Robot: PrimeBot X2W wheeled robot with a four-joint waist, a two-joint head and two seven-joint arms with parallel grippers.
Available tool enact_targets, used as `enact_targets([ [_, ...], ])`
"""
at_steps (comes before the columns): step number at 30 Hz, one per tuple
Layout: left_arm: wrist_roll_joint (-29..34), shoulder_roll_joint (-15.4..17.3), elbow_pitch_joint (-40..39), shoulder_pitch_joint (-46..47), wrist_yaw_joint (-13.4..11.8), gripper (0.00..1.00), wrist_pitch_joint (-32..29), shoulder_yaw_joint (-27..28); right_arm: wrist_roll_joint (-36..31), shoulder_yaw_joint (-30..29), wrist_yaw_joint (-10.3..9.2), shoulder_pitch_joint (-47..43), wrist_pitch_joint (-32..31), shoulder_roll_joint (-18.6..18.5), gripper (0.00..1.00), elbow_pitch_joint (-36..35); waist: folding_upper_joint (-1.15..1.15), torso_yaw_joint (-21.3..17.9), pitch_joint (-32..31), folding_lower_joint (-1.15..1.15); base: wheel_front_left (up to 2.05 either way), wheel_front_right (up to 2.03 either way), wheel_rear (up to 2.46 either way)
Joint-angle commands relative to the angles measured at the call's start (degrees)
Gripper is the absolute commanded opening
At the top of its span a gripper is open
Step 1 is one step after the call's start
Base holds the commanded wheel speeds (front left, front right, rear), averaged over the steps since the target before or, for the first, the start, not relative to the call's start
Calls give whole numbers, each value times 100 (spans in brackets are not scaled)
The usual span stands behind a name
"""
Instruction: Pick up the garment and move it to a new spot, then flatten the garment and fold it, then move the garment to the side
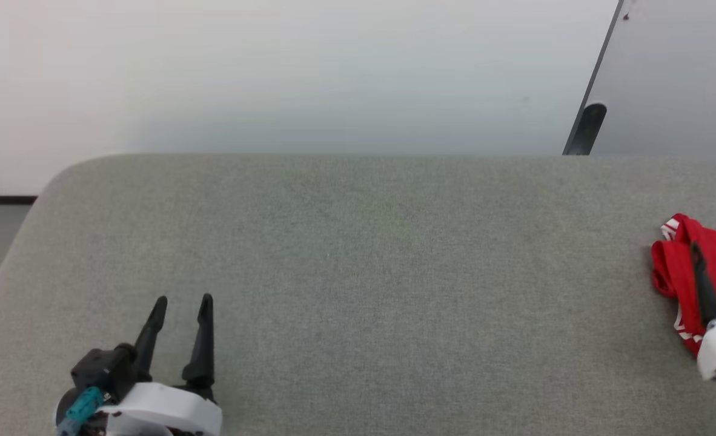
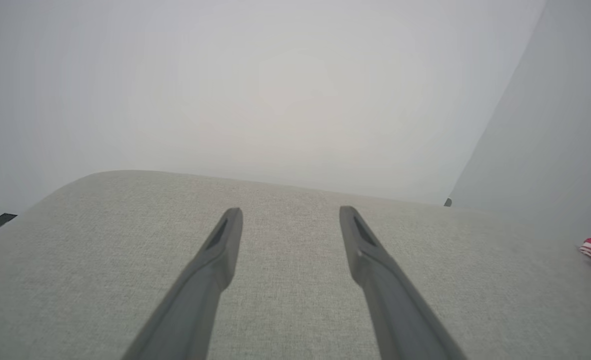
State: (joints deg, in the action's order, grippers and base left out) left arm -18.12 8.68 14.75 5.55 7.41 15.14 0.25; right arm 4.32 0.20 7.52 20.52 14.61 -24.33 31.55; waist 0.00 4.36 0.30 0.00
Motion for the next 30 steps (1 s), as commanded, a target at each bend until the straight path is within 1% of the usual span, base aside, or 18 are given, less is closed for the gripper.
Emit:
enact_targets([
  [1, 87, 78, 57, -22, 13, 100, -5, 70, -85, -193, -7, -287, 49, 204, 100, -270, 0, 6, -117, 0, 0, 0, 0],
  [2, 87, 78, 57, -22, 13, 100, -5, 70, -85, -193, -7, -287, 49, 204, 100, -270, 0, 6, -117, 0, 0, 0, 0],
  [7, 127, 183, 30, 26, 13, 100, -5, 140, -230, -443, -7, -919, 61, 588, 100, -1195, 0, 21, -173, 0, 0, 0, 0],
  [12, 42, 301, 18, -31, 13, 100, -5, 99, -265, -565, -8, -1331, 62, 835, 100, -1735, 0, 14, -207, 0, 0, 0, 0],
  [17, -56, 430, -5, -81, 13, 100, -5, -58, -281, -631, -7, -1591, 63, 1005, 100, -2051, 0, 2, -231, 0, 0, 0, 0],
  [20, -128, 488, -28, -103, 13, 100, -5, -22, -273, -632, -7, -1706, 64, 1074, 100, -2210, 0, -10, -244, 0, 0, 0, 0],
  [30, -301, 510, 22, -228, 13, 100, -5, 20, -260, -669, -7, -1940, 64, 1181, 100, -2540, 0, -68, -266, 0, 0, 0, 0],
])
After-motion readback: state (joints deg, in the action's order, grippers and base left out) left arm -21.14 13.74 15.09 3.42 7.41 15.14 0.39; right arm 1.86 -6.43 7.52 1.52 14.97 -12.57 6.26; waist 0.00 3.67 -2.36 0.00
